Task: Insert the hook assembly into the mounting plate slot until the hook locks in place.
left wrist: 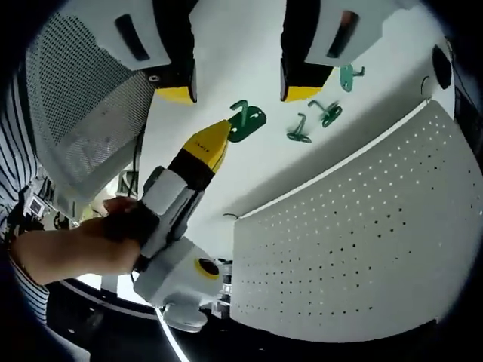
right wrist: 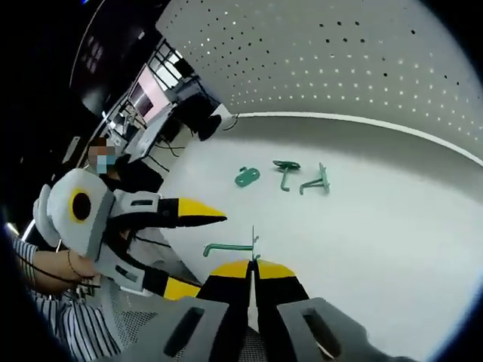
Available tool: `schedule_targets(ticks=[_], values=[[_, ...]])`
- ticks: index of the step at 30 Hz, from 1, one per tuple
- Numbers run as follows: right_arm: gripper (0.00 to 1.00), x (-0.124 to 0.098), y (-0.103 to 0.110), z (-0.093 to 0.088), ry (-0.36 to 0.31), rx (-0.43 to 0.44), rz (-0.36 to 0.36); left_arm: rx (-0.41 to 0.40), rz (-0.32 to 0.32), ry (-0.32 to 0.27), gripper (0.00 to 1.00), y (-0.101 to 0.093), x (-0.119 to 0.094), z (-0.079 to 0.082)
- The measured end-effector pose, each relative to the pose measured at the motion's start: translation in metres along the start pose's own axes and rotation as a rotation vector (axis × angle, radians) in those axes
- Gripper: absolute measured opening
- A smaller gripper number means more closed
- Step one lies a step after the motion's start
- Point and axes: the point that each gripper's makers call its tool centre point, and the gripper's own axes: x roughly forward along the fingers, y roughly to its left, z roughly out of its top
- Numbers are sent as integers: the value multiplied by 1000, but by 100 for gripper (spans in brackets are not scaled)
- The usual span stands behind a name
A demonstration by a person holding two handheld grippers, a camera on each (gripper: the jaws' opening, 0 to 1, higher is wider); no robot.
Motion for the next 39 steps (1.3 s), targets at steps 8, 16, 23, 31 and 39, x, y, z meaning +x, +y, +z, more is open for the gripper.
schedule_targets(ticks=[8, 16, 23, 31, 39], values=[[0, 2, 8, -10, 47, 17, 23, 74, -52, -44, 22, -12, -3, 5], [0, 0, 15, -15, 82, 43, 61, 127, -65, -46, 15, -16, -5, 8], [0, -1, 14, -21, 109, 62, 78, 204, -77, -11, 11, -18, -5, 3], [0, 0, 14, -28, 135, 93, 100, 204, -111, -20, 7, -25, -5, 1], [0, -3, 14, -28, 146, 122, 119, 274, -123, -27, 2, -31, -5, 0]])
